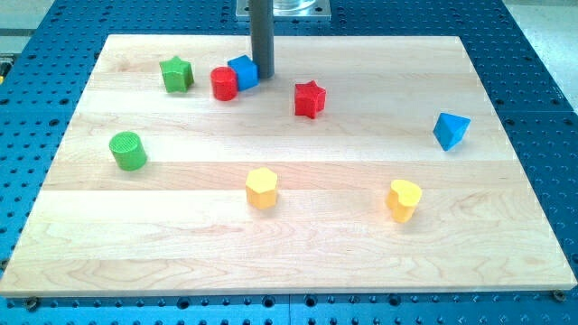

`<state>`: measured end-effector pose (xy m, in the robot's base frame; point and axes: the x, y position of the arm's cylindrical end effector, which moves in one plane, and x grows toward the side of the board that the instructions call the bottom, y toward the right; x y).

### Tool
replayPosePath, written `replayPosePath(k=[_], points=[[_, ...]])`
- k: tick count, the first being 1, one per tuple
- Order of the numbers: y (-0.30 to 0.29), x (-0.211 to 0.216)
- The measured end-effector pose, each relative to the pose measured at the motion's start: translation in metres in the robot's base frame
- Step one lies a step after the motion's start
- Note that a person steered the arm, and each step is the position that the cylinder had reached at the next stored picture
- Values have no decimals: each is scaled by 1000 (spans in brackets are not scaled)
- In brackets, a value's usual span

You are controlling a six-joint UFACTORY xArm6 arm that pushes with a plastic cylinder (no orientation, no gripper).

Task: Place the red circle to the bottom left of the board

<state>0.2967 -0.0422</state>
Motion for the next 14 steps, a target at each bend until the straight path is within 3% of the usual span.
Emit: replayPosePath(k=[2, 3, 4, 5, 7, 9, 11, 13, 14], points=[[-25, -7], [-49, 37], [-53, 47], [-37, 22], [-83, 16], [-174, 131], [-197, 103], [-237, 230], [-244, 185]])
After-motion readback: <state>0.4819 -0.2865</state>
